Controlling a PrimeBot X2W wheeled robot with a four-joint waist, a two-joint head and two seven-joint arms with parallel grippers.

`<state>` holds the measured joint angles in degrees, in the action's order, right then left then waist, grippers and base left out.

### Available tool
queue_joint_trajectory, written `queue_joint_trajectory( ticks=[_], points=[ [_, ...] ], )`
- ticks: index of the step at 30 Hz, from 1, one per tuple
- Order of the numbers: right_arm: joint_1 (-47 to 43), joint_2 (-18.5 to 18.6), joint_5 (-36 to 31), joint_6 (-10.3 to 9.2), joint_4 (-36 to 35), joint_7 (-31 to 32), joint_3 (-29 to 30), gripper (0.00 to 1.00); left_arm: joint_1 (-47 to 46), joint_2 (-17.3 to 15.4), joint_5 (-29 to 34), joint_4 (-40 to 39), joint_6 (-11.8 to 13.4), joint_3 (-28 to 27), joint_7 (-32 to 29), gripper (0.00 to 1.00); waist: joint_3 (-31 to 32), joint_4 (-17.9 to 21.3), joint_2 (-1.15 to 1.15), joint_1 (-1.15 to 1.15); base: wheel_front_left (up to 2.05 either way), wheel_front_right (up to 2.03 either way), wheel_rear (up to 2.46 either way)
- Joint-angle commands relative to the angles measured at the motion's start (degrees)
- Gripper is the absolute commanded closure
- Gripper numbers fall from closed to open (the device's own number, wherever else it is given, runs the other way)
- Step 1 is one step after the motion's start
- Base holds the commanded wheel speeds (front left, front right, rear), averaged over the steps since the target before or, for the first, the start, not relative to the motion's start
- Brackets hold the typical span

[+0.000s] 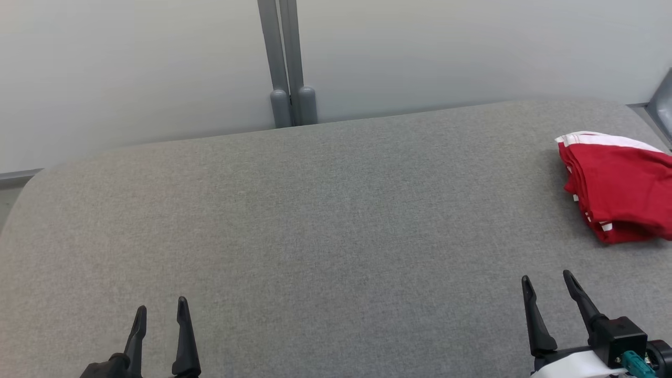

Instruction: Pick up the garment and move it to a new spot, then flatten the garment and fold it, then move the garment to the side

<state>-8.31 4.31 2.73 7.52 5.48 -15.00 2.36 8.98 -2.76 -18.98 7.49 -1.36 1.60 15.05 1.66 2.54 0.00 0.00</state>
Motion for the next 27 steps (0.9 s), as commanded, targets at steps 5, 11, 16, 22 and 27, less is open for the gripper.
queue_joint_trajectory(
  ticks=[5, 11, 16, 22, 27],
  points=[
    [-0.3, -0.6, -1.4, -0.06, -0.9, -0.2, -0.5, 0.00, 0.3, -0.3, 0.7, 0.4, 0.0, -0.1, 0.1, 0.00, -0.1, 0.7, 0.00, 0.00, 0.00, 0.00, 0.00],
    [-0.5, -0.8, -0.6, 0.00, 1.3, 0.1, -0.4, 1.00, 0.0, 0.2, 0.9, 2.5, -0.1, 0.4, -0.4, 1.00, -0.2, 0.6, 0.00, 0.00, 0.00, 0.00, 0.00],
    [0.1, -0.9, 4.6, 0.00, 2.3, 1.2, -0.4, 1.00, -0.9, 0.2, -3.3, 3.4, -0.5, 0.0, -1.6, 1.00, -0.3, 0.5, 0.00, 0.00, 0.00, 0.00, 0.00],
    [1.4, -0.7, 11.9, 0.00, 2.8, 2.6, -0.3, 1.00, -2.1, 0.2, -9.1, 3.7, -1.0, -0.7, -3.3, 1.00, -0.3, 0.4, 0.00, 0.00, 0.00, 0.00, 0.00],
    [2.4, -0.6, 17.5, -0.01, 3.2, 3.8, -0.2, 1.00, -3.1, 0.1, -13.6, 3.8, -1.3, -1.2, -4.5, 1.00, -0.4, 0.2, 0.00, 0.00, 0.00, 0.00, 0.00]
  ],
)
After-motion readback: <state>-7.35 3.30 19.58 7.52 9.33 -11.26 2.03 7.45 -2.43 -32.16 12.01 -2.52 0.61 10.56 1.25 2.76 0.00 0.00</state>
